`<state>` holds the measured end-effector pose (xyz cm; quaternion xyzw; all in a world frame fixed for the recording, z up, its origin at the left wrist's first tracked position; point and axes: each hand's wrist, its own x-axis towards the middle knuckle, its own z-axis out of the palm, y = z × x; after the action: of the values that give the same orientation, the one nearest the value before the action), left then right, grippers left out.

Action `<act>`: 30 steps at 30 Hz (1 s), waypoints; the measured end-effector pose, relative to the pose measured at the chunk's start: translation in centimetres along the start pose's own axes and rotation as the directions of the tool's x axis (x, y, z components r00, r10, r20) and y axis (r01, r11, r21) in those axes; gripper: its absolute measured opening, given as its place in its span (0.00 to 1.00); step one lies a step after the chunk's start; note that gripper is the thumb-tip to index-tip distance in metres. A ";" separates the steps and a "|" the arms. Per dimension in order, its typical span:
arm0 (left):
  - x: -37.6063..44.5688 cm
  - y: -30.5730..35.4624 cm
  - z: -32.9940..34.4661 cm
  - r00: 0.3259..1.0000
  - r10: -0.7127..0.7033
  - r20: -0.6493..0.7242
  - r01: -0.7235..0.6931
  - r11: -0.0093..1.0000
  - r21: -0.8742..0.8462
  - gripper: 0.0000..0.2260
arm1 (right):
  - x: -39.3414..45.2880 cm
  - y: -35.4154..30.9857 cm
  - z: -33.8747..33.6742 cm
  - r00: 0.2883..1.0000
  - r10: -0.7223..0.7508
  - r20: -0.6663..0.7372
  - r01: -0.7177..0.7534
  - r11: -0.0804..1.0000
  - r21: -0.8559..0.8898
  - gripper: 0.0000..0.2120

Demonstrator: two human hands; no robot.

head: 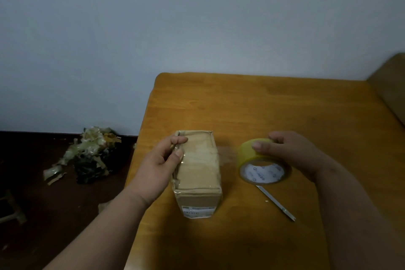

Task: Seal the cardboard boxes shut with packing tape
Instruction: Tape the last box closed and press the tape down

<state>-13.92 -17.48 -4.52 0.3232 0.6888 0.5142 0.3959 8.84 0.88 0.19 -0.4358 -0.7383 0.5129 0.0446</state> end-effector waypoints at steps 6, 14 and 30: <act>-0.2 0.3 0.7 1.000 0.002 0.006 -0.002 1.000 -0.015 0.13 | 0.7 -0.3 3.7 0.998 0.026 0.059 -0.018 0.991 -0.132 0.19; -1.0 0.8 1.0 0.987 -0.152 0.042 0.156 0.896 -0.416 0.20 | 0.8 0.0 6.0 0.996 -0.082 0.032 0.082 0.997 -0.012 0.17; -1.0 -5.5 -2.4 0.937 -0.345 0.052 0.336 0.933 0.127 0.28 | 2.3 -2.4 10.5 0.967 -0.066 0.246 0.064 0.998 0.015 0.19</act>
<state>-15.80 -20.85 -9.27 0.2399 0.7481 0.3848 0.4844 0.65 -5.34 -3.71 -0.3441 -0.7502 0.5638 -0.0293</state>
